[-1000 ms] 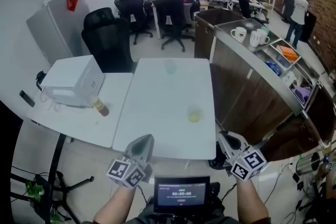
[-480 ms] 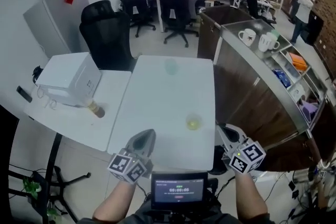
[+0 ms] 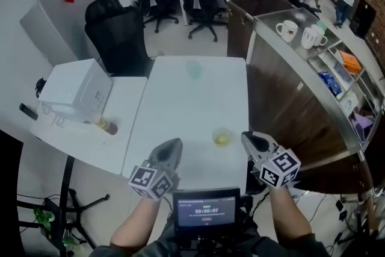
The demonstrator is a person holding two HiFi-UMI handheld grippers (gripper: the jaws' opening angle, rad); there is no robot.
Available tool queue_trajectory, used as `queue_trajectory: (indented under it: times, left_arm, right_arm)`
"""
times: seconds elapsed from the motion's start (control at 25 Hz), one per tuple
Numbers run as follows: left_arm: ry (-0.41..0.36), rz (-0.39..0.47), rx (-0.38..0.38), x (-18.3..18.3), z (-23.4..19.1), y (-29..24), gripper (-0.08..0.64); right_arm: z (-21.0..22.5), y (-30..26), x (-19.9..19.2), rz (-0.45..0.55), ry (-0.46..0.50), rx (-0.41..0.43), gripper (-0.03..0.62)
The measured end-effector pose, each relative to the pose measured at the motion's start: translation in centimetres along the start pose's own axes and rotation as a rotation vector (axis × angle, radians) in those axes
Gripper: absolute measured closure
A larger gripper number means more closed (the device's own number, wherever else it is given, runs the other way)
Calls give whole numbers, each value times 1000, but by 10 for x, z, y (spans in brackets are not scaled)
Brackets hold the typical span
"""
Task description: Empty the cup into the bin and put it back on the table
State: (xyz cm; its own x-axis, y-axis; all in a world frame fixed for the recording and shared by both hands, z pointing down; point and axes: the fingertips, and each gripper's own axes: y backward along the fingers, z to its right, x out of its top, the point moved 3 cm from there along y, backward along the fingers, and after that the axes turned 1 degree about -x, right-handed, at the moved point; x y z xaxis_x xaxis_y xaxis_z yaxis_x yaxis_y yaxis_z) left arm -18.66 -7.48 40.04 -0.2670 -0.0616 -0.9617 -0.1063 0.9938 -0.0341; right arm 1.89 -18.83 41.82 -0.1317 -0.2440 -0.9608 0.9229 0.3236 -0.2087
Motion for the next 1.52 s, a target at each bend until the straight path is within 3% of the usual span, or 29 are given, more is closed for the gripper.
queue_trajectory:
  times: [0.28,0.56,1.4,1.52]
  left_arm:
    - [11,-42,-38,-14,-21,-22,569]
    - [6,-60,-25,-22,-40,-30,569]
    - [-10,-101,-41,-45,-50,-43,569]
    - [2,-110,-36,-48,-49,-44,569]
  right_arm:
    - [10,-26,-17,-65,-9,-59,594]
    - [16,-47,-34,-82,-40,-73,594]
    - [33,-68,-53,-62,-73,-126,592]
    - [34,-70,-62,-74,-70,-116,438]
